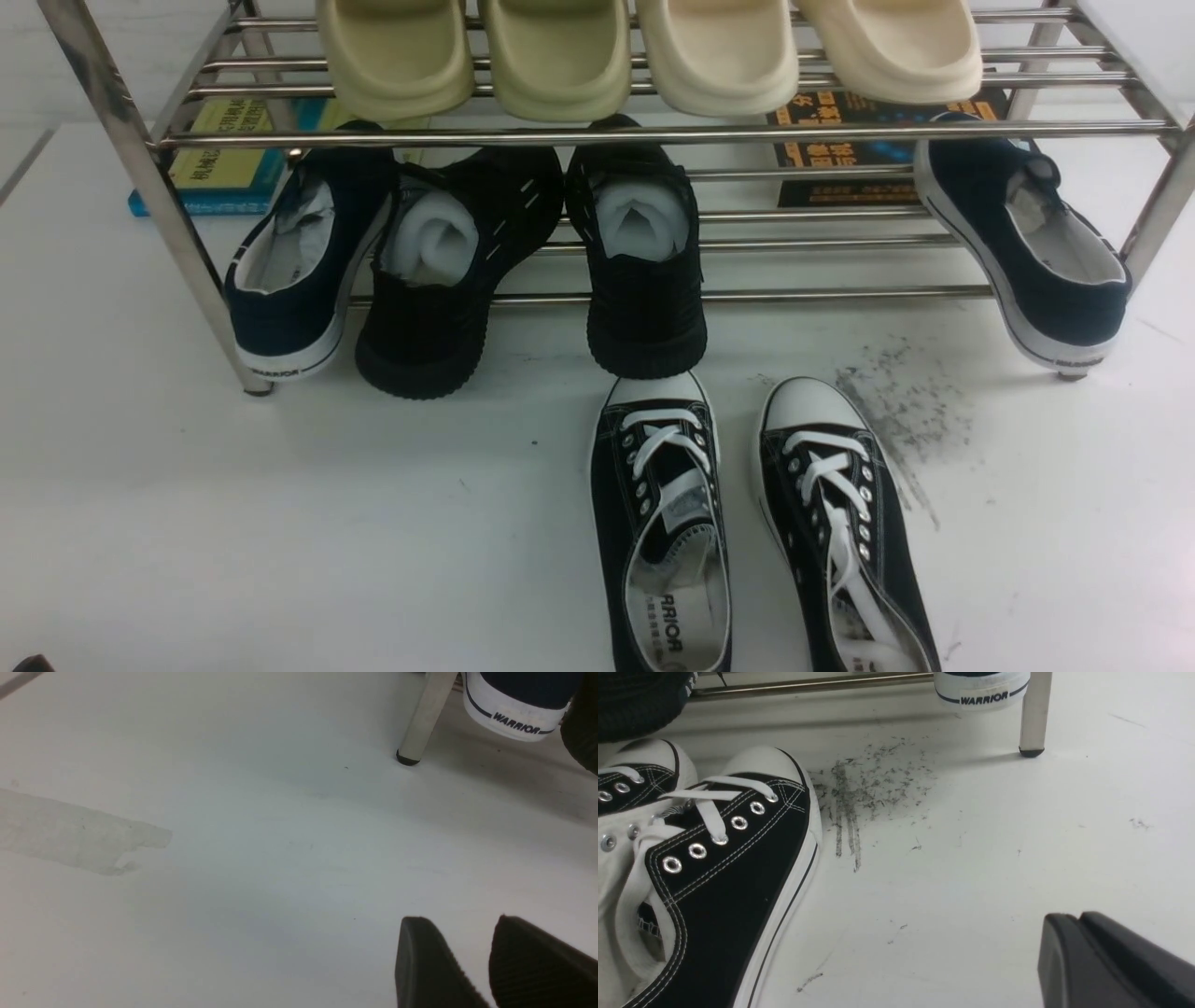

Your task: Take the shoes off the shelf with your hand on the white table.

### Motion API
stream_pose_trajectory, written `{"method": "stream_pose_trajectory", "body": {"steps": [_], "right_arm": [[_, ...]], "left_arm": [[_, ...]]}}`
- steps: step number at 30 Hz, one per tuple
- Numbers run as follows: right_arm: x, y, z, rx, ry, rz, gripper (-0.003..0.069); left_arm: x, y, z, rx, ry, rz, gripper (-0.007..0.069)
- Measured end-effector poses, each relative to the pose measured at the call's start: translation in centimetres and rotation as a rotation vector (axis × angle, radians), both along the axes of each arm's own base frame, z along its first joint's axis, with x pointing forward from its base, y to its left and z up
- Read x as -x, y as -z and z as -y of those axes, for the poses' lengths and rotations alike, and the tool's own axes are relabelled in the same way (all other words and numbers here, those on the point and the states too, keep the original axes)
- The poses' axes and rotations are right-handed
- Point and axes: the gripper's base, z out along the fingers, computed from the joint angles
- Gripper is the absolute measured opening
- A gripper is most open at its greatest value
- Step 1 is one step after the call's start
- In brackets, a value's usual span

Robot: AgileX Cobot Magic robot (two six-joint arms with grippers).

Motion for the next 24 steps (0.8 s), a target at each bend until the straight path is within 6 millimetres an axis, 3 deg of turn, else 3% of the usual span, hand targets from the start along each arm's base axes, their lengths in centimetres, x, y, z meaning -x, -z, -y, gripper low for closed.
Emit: {"method": "stream_pose_trajectory", "body": {"steps": [24], "right_arm": [[0.03, 0.03, -0.05, -0.034, 0.005, -0.010, 0.0083]], "left_arm": [[0.00, 0.00, -0.02, -0.004, -0.001, -0.001, 0.0243]]}}
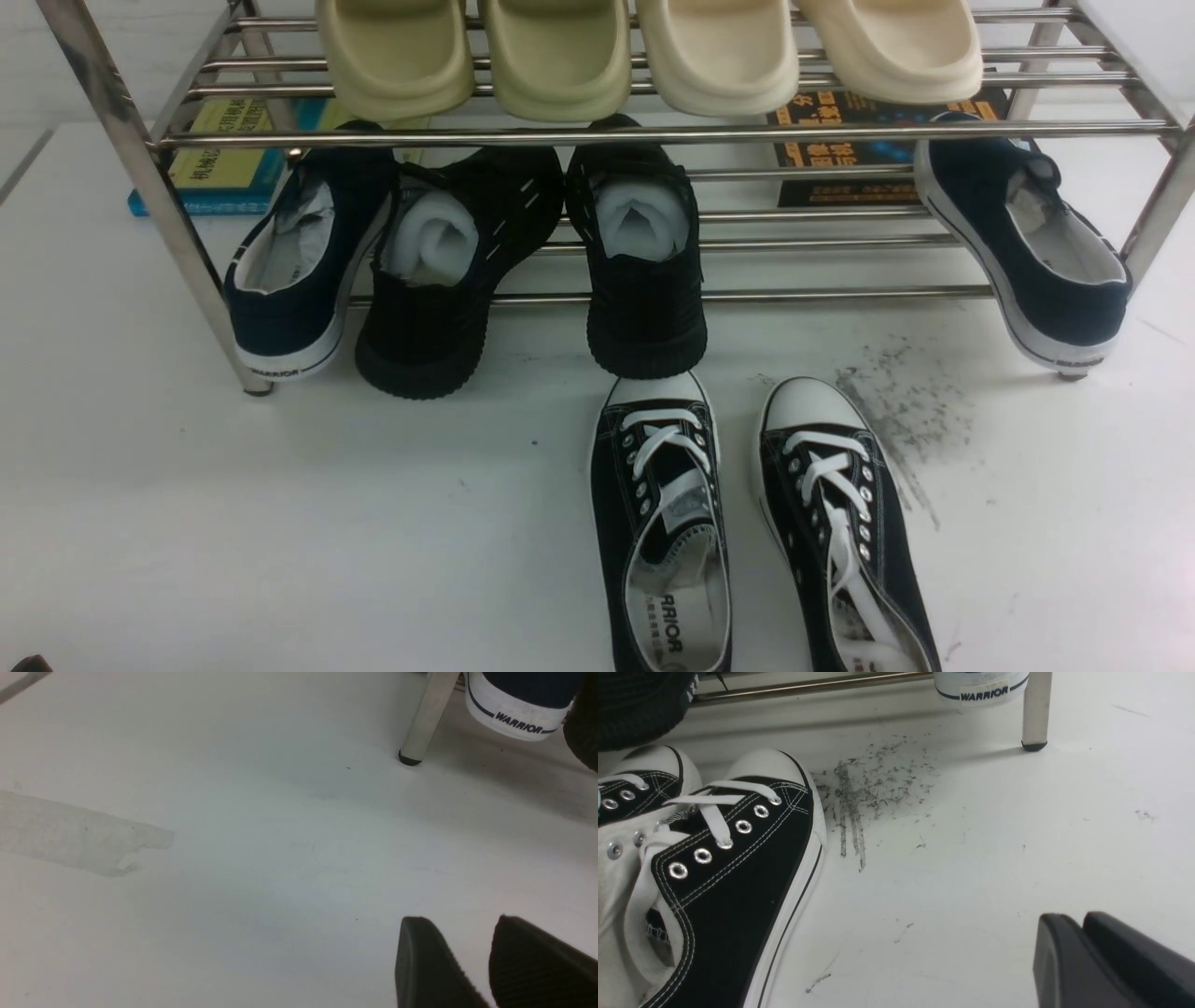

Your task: Take the shoes off the shelf with your hand on the white table.

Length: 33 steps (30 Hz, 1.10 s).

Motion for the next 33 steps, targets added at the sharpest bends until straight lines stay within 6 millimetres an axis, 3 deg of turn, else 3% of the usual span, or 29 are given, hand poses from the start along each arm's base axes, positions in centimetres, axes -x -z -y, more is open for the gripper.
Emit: {"method": "stream_pose_trajectory", "body": {"steps": [33], "right_arm": [[-0.04, -0.01, 0.45, 0.078, 0.070, 0.006, 0.0112]], "left_arm": [[0.00, 0.00, 0.00, -0.001, 0.000, 0.000, 0.0243]]}}
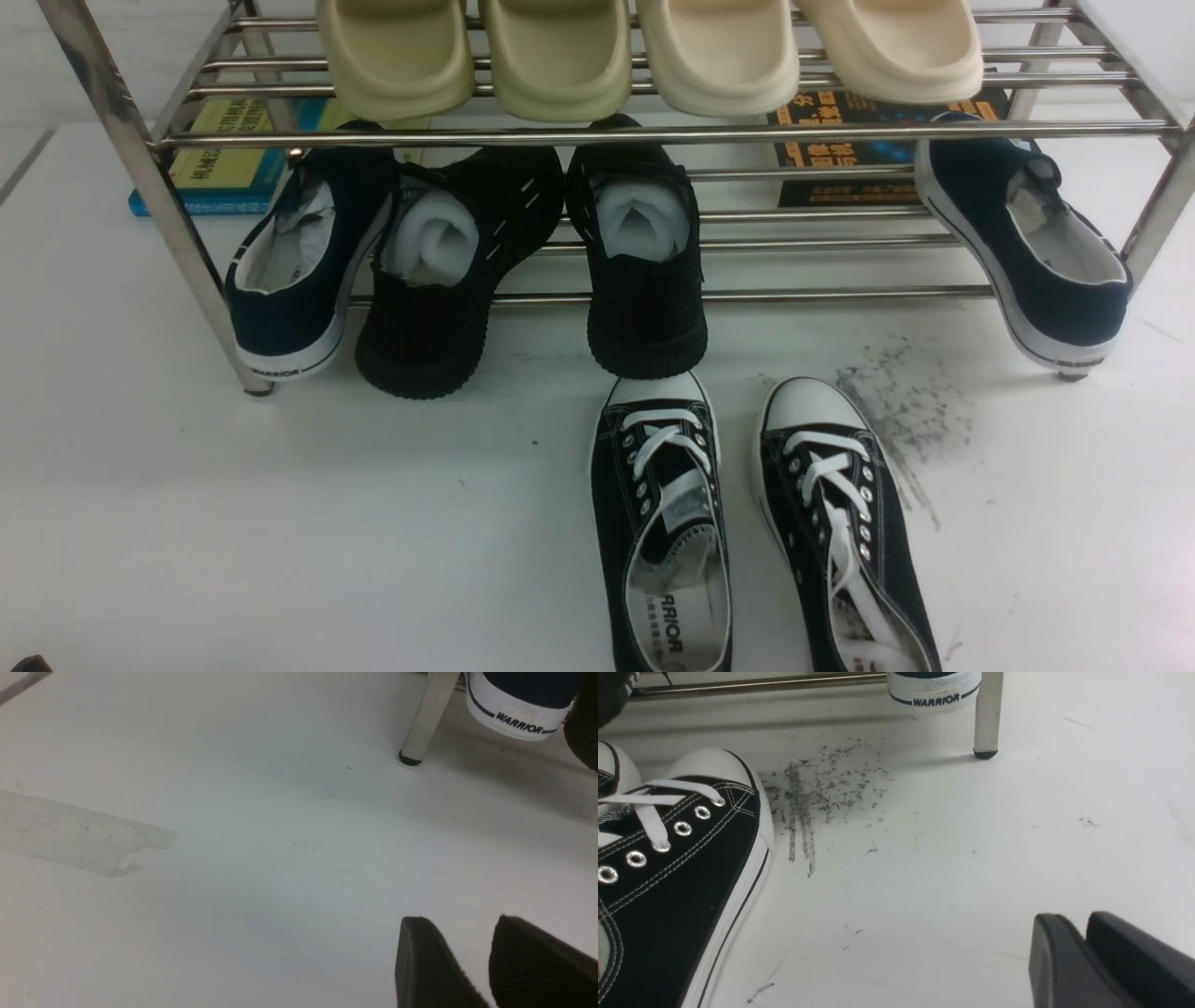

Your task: Take the shoes off the shelf with your hand on the white table.

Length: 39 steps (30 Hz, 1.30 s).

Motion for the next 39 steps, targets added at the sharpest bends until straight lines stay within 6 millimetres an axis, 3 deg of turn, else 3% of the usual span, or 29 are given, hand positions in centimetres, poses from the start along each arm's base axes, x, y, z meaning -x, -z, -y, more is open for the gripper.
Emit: {"method": "stream_pose_trajectory", "body": {"steps": [39], "right_arm": [[0.00, 0.00, 0.00, 0.008, -0.002, 0.000, 0.0169]], "left_arm": [[0.00, 0.00, 0.00, 0.000, 0.000, 0.000, 0.0243]]}}
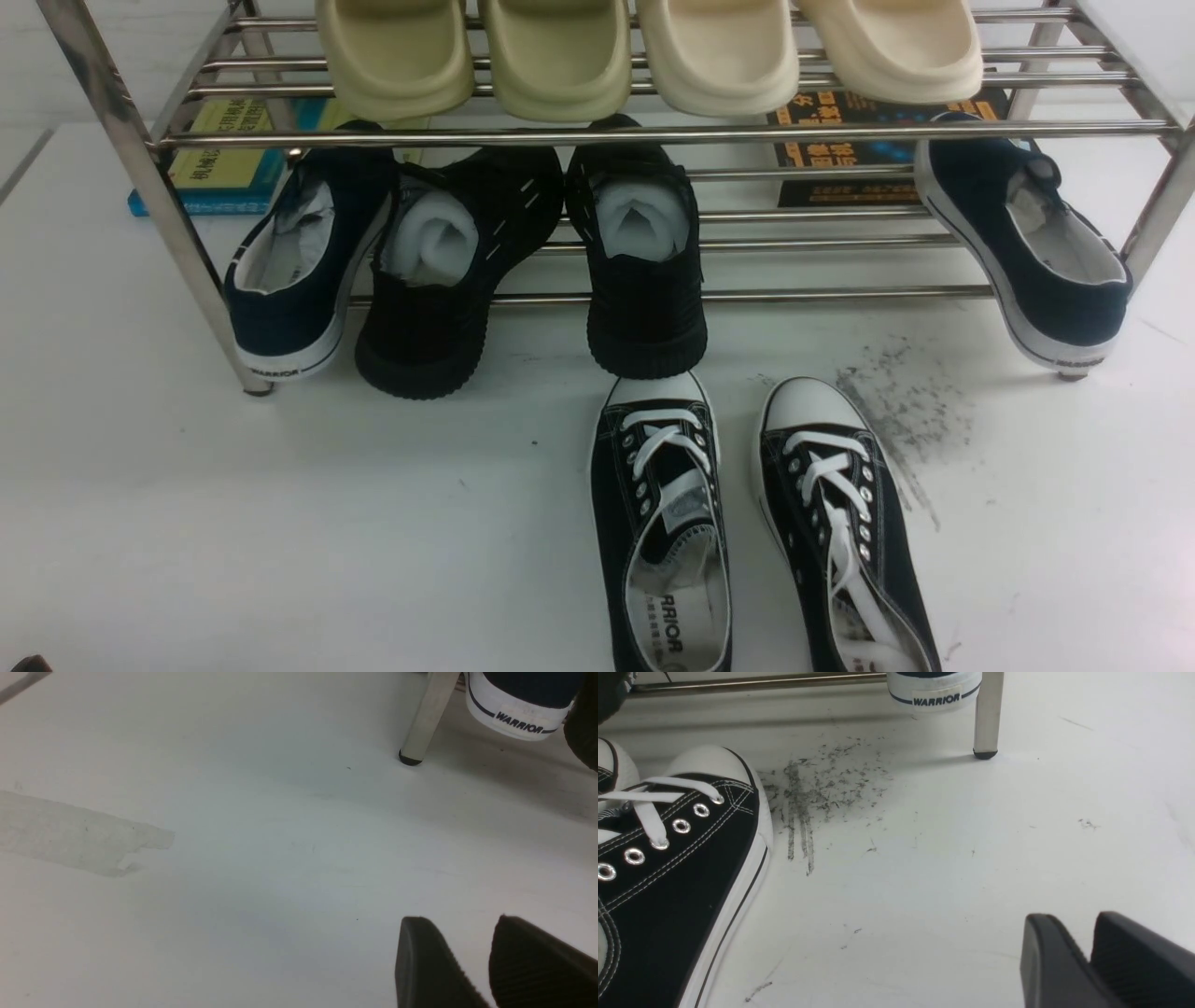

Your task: Take the shoes off the shelf with your hand on the white table.

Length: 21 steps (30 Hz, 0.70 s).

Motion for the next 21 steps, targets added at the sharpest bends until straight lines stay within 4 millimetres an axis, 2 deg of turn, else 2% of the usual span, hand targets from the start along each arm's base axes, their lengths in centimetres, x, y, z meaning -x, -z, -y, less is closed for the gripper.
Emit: {"method": "stream_pose_trajectory", "body": {"steps": [21], "right_arm": [[0.00, 0.00, -0.01, -0.003, 0.000, 0.000, 0.0190]], "left_arm": [[0.00, 0.01, 0.00, 0.000, 0.000, -0.001, 0.0243]]}}
